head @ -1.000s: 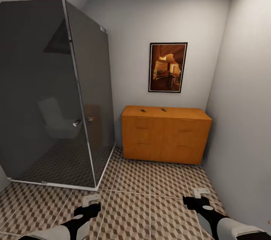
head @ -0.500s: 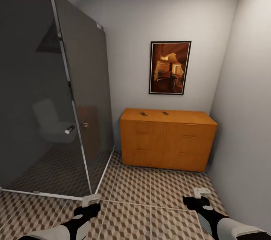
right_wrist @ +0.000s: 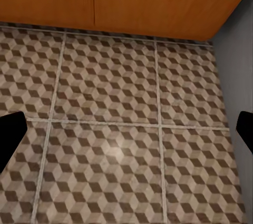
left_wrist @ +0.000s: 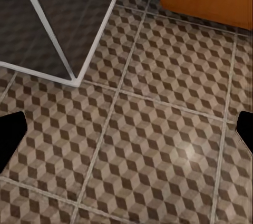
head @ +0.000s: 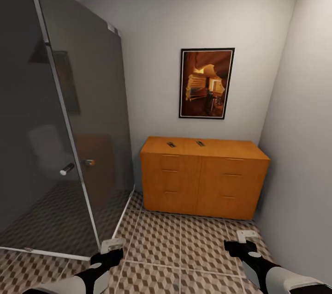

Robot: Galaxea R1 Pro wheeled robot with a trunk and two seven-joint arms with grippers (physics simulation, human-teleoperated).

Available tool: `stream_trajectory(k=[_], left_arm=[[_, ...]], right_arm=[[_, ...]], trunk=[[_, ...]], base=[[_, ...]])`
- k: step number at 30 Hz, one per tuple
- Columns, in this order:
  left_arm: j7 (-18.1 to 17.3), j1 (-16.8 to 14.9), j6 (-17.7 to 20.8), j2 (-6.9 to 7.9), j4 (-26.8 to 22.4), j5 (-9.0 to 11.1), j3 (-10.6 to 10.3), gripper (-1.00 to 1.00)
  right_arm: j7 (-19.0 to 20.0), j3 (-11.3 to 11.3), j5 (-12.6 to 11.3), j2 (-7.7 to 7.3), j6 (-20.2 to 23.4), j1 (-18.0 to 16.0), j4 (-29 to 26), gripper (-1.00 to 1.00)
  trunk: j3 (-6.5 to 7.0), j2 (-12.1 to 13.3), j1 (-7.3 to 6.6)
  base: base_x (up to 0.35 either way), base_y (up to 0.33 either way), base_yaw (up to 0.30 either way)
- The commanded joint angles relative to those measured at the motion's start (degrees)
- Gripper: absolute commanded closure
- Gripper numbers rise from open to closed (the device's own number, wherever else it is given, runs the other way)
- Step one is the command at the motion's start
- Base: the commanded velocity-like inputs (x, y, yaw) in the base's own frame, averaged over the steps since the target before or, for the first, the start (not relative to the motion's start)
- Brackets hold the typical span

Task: Take the four mousetraps from the cabinet in the bathroom and place them on the bathroom floor. Make sure all four end up on the same floor surface, and ensure that at least two of them are either under or directly next to the same bathroom sink.

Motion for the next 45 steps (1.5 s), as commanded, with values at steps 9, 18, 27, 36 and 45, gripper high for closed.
stream_trajectory(k=[9, 18, 27, 36, 45], left_arm=[[0.1, -0.06, -0.43, -0.07, 0.25, 0.36, -0.49, -1.0], [0.1, -0.07, -4.04, 0.04, 0.48, 0.09, -0.47, -1.0], [0.11, -0.07, -3.96, -0.03, 0.51, 0.01, -0.51, -1.0], [0.26, -0.07, -3.81, -0.13, 0.51, -0.06, -0.55, -1.0], [0.27, -0.06, -3.83, -0.09, 0.51, -0.06, -0.49, -1.0]], right_arm=[[-0.05, 0.5, -0.58, 0.0, -0.19, -0.02, 0.06, -1.0], [-0.05, 0.5, -0.58, 0.0, -0.19, -0.02, 0.06, -1.0], [-0.05, 0.5, -0.58, 0.0, -0.19, -0.02, 0.06, -1.0], [-0.05, 0.5, -0.58, 0.0, -0.2, -0.02, 0.06, -1.0], [-0.05, 0.5, -0.58, 0.0, -0.2, -0.02, 0.06, -1.0]], trunk=[[0.0, -0.04, 0.05], [0.18, -0.04, 0.05], [0.27, -0.04, 0.05], [0.27, -0.04, 0.05], [0.27, -0.04, 0.05]], base=[[0.286, -0.2, 0.064], [0.057, -0.047, 0.253], [0.016, -0.028, 0.134], [0.145, -0.231, 0.009], [0.251, -0.22, 0.001]])
